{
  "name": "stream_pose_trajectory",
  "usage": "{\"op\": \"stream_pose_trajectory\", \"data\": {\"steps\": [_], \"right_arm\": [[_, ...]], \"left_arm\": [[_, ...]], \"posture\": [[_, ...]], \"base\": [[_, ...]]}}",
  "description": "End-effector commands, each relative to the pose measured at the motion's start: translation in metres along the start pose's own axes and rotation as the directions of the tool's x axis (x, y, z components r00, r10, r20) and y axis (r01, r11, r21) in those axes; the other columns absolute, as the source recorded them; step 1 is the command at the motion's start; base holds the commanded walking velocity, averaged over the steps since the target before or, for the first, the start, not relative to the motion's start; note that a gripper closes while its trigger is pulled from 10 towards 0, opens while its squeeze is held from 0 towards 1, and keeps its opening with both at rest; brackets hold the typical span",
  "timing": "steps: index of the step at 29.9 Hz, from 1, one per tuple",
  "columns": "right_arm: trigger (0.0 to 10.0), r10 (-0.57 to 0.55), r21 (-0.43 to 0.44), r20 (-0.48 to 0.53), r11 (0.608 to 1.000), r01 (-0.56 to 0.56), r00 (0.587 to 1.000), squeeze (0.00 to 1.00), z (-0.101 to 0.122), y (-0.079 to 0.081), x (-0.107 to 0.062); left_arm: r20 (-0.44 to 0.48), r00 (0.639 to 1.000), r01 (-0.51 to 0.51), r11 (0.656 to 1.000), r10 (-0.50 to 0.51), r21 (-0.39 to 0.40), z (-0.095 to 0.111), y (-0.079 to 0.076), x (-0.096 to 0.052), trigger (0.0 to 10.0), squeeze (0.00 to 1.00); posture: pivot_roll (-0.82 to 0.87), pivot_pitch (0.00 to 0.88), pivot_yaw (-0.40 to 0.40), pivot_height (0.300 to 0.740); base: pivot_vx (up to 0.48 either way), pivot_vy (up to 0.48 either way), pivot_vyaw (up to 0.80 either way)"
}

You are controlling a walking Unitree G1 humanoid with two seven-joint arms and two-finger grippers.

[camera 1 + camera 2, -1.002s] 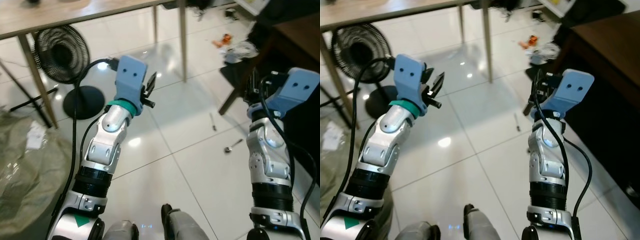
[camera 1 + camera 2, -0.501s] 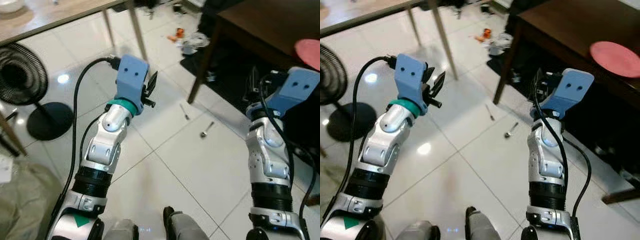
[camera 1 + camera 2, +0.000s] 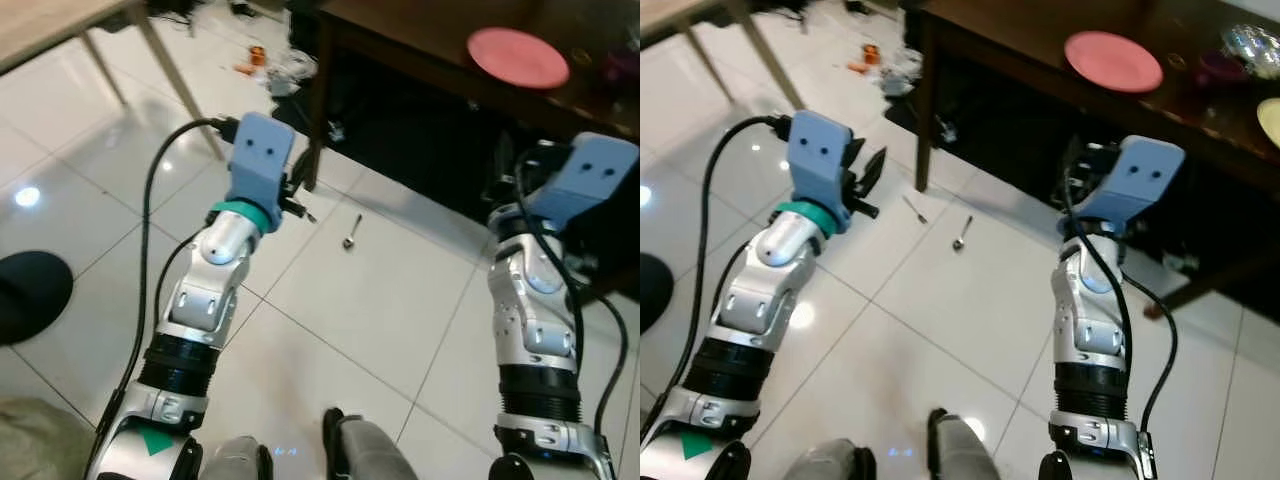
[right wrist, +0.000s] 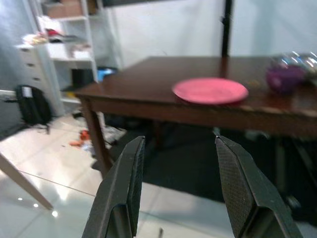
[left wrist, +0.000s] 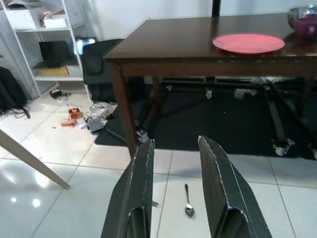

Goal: Setting the table

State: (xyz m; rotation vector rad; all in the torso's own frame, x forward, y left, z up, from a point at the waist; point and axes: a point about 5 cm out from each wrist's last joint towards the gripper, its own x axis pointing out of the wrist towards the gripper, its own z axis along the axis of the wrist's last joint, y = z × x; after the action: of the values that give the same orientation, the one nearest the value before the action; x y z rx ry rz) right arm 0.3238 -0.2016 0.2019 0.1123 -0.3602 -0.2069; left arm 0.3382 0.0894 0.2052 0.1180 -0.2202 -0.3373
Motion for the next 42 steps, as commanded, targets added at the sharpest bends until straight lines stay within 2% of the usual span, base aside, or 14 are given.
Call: {"op": "stream_pose_trajectory", "data": {"steps": [1, 30, 33, 34, 42], "right_arm": [[10.0, -0.017, -0.006, -0.009, 1.000, 0.017, 1.000, 0.00, -0.0010, -0.0057, -0.0010], [10.0, -0.025, -0.005, -0.011, 1.000, 0.025, 1.000, 0.00, -0.0016, -0.0053, -0.0008], [10.0, -0.030, -0.007, -0.011, 1.000, 0.030, 0.999, 0.00, -0.0017, -0.0059, -0.0007], [10.0, -0.031, -0.010, -0.010, 0.999, 0.031, 0.999, 0.00, -0.0016, -0.0061, -0.0007], [10.0, -0.022, -0.010, -0.004, 1.000, 0.022, 1.000, 0.00, -0.0011, -0.0043, -0.0014]], "left_arm": [[-0.002, 1.000, 0.014, 1.000, -0.014, 0.007, 0.0002, -0.0053, -0.0003, 10.0, 0.00], [-0.003, 1.000, 0.005, 1.000, -0.005, 0.017, 0.0005, -0.0028, 0.0005, 10.0, 0.00], [-0.002, 1.000, 0.004, 1.000, -0.004, 0.020, 0.0006, -0.0026, 0.0005, 10.0, 0.00], [-0.012, 1.000, 0.000, 0.999, 0.001, 0.043, -0.0008, -0.0020, 0.0007, 10.0, 0.00], [-0.005, 1.000, -0.023, 0.998, 0.024, 0.052, -0.0002, 0.0011, 0.0025, 10.0, 0.00]], "posture": [[0.13, 0.113, 0.037, 0.740], [0.14, 0.114, 0.041, 0.740], [0.14, 0.114, 0.041, 0.740], [0.14, 0.114, 0.042, 0.740], [0.12, 0.112, 0.034, 0.740]], "base": [[0.000, 0.000, -0.80], [0.000, 0.000, -0.80], [0.000, 0.000, -0.57], [0.000, 0.000, 0.00], [0.480, 0.000, 0.00]]}}
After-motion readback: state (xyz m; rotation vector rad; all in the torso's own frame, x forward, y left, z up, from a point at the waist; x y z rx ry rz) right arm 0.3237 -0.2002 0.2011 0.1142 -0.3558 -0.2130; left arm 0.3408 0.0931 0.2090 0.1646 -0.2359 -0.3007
